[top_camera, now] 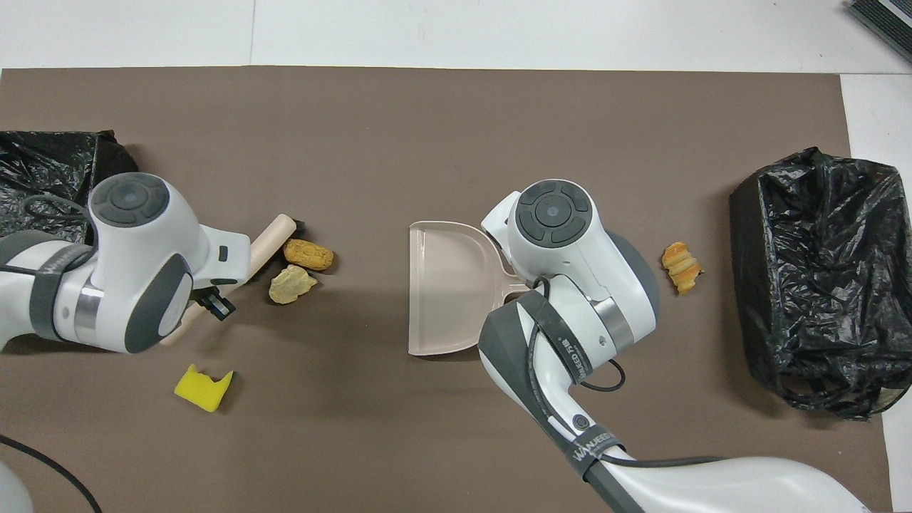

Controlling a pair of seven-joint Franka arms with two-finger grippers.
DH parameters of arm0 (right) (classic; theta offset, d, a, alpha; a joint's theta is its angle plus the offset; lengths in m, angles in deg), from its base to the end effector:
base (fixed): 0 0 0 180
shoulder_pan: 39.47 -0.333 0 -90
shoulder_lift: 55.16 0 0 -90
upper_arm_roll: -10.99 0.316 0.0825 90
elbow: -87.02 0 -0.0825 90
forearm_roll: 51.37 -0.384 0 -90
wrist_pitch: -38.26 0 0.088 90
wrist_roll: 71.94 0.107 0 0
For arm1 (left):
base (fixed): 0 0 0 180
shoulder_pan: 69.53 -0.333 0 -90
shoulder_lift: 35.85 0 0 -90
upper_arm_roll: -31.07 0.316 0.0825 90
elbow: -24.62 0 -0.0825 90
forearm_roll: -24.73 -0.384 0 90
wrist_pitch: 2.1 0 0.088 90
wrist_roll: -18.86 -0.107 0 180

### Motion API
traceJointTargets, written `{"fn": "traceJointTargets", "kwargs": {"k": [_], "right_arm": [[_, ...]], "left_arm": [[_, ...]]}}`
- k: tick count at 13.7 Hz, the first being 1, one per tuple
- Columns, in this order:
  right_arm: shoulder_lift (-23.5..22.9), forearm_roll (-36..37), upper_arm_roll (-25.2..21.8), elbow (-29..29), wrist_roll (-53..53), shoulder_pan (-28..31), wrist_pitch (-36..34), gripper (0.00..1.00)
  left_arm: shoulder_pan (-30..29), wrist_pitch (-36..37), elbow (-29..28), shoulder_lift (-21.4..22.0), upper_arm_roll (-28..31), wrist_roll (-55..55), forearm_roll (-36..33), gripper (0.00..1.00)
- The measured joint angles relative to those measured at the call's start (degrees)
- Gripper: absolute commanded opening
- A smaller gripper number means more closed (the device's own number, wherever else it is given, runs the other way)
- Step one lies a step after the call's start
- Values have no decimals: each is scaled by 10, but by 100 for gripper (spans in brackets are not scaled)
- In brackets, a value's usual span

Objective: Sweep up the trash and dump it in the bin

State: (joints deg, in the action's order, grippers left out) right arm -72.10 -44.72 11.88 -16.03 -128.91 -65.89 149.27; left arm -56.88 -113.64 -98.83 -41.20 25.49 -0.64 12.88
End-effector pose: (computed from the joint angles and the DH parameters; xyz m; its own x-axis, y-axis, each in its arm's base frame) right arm 0.5506 0.2747 0.3717 0.0426 0.9851 -0.1664 0.9952 -0.0565 -0.0802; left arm 0.4943 -0.1480 0.3365 0.6849 -0.6472 -0.3349 -0.6970 -0.7159 -0.0418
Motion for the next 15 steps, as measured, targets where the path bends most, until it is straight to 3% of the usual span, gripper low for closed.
{"fn": "traceJointTargets", "kwargs": {"k": [3,7,13,15], "right_arm": [[1,0,0,-2,0,0,0,0],[3,0,0,-4,0,0,0,0],[3,0,0,-7,5,-33,9,0],[1,0,1,-10,19,-48,10,0]], "left_arm": [[38,11,-4,6,-1,46,12,0],[46,37,-3,21,2,63,15,0],[16,211,-8,129,14,102,16,0],[-12,229,-40,167,16,152,16,0]]}}
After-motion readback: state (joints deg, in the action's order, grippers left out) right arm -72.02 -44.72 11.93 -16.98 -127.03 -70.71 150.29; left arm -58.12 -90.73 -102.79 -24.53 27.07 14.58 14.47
